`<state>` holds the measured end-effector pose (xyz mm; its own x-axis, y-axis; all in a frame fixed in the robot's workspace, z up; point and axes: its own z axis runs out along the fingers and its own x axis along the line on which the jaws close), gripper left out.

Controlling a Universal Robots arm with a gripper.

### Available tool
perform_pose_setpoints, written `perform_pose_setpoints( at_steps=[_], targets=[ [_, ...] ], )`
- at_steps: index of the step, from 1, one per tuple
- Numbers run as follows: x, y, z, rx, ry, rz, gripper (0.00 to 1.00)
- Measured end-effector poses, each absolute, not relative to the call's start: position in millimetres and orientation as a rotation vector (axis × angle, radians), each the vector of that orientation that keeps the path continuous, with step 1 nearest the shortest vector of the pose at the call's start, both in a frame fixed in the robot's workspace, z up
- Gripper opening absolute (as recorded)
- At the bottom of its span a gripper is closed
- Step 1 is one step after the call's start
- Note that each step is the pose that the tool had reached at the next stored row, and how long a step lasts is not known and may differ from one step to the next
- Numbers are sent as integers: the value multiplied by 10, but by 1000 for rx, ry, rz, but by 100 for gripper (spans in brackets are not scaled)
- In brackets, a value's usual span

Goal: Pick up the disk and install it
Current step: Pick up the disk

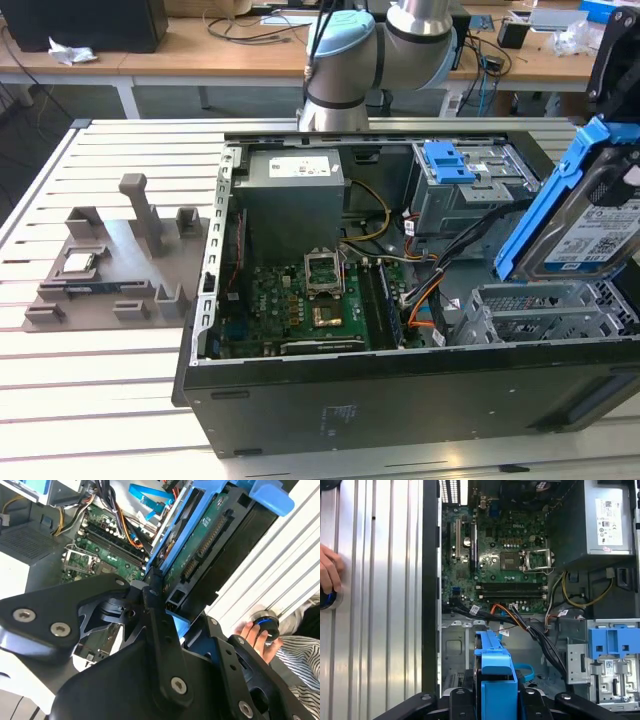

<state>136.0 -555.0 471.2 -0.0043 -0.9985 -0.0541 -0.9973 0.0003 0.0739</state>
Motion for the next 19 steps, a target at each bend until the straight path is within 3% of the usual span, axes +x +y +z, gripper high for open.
perform_pose_setpoints(
  at_steps=[10,19],
  targets=[
    [1332,-5550,4467,2206,-2209,-138,37],
    [1332,-5593,4450,2205,-2205,-132,37]
  ],
)
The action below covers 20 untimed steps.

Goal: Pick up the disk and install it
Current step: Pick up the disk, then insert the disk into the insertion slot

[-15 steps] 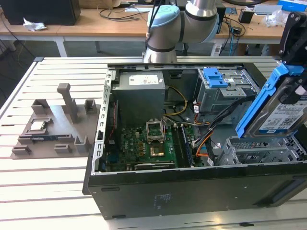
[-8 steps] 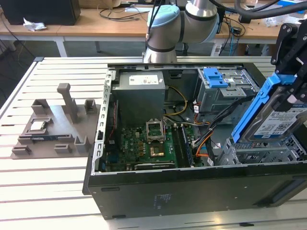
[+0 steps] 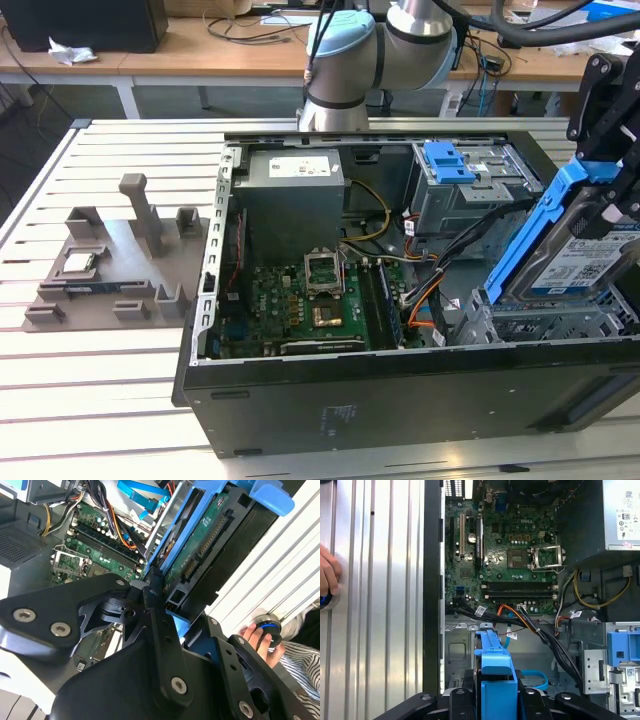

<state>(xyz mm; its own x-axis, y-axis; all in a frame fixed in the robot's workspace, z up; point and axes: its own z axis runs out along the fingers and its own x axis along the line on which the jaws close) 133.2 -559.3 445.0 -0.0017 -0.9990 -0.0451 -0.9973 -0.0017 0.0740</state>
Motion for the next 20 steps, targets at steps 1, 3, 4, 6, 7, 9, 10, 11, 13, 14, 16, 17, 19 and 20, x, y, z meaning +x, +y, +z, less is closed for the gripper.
perform_pose_setpoints(
  at_steps=[1,3,4,6,7,9,10,11,13,14,16,17,19,20],
  targets=[
    [1332,-5593,4451,2205,-2205,-131,37],
    [1332,-5593,4451,2205,-2205,-131,37],
    [1332,-5593,4451,2205,-2205,-131,37],
    [1332,-5593,4451,2205,-2205,-131,37],
    [1332,-5593,4445,2205,-2204,-131,37],
    [1332,-5588,4434,2206,-2203,-130,37],
    [1332,-5575,4431,2206,-2203,-130,37],
    [1332,-5560,4430,2206,-2203,-130,37],
    [1332,-5541,4424,2206,-2203,-130,37],
    [1332,-5541,4418,2206,-2203,-130,37],
    [1332,-5540,4402,2206,-2202,-129,37],
    [1332,-5540,4385,2206,-2202,-129,37],
    [1332,-5540,4367,2205,-2202,-129,37],
    [1332,-5541,4333,2206,-2202,-129,37]
  ],
)
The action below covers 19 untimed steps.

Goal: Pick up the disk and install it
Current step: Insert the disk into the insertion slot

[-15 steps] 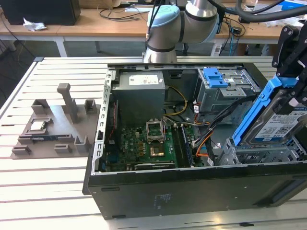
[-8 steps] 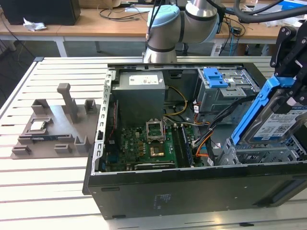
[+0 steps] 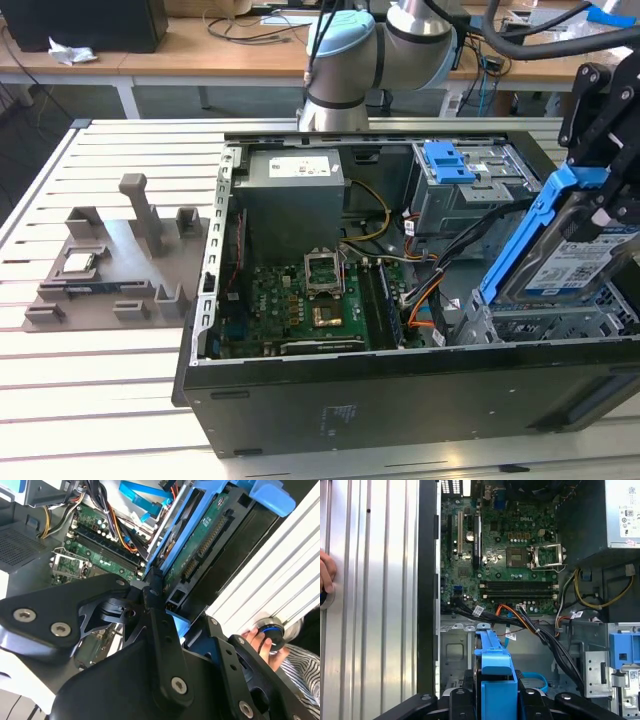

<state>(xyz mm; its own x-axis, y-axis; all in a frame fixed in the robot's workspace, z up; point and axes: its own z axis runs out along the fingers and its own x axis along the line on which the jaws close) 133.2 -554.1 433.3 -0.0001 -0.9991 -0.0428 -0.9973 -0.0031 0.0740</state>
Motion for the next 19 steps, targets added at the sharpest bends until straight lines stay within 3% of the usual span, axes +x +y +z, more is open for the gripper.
perform_pose_setpoints(
  at_steps=[19],
  targets=[
    [1332,-5540,4038,2205,-2202,-129,37]
  ],
)
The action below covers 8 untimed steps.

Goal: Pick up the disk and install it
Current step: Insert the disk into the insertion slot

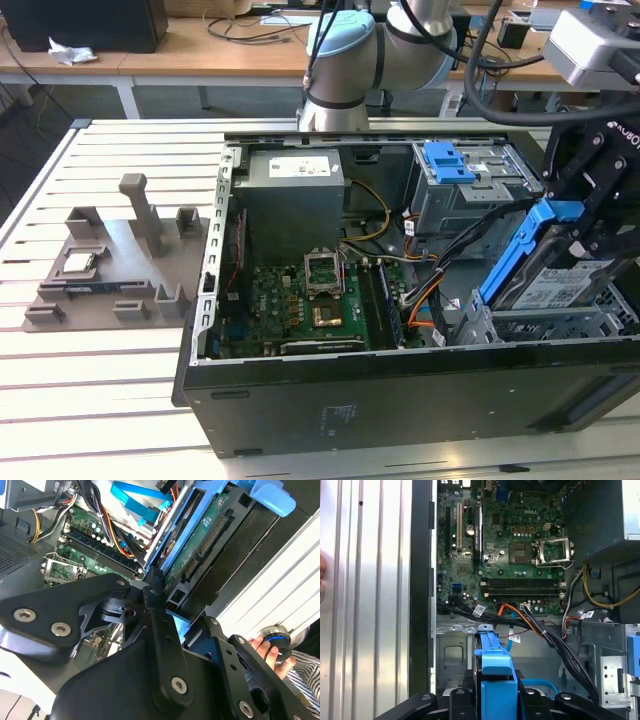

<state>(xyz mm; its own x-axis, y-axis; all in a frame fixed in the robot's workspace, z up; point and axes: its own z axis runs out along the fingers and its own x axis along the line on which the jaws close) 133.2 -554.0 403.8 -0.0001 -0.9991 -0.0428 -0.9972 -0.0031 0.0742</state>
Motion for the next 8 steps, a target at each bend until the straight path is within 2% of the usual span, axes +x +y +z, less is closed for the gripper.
perform_pose_setpoints(
  at_steps=[8],
  targets=[
    [1332,-5540,4026,2206,-2202,-129,38]
  ],
)
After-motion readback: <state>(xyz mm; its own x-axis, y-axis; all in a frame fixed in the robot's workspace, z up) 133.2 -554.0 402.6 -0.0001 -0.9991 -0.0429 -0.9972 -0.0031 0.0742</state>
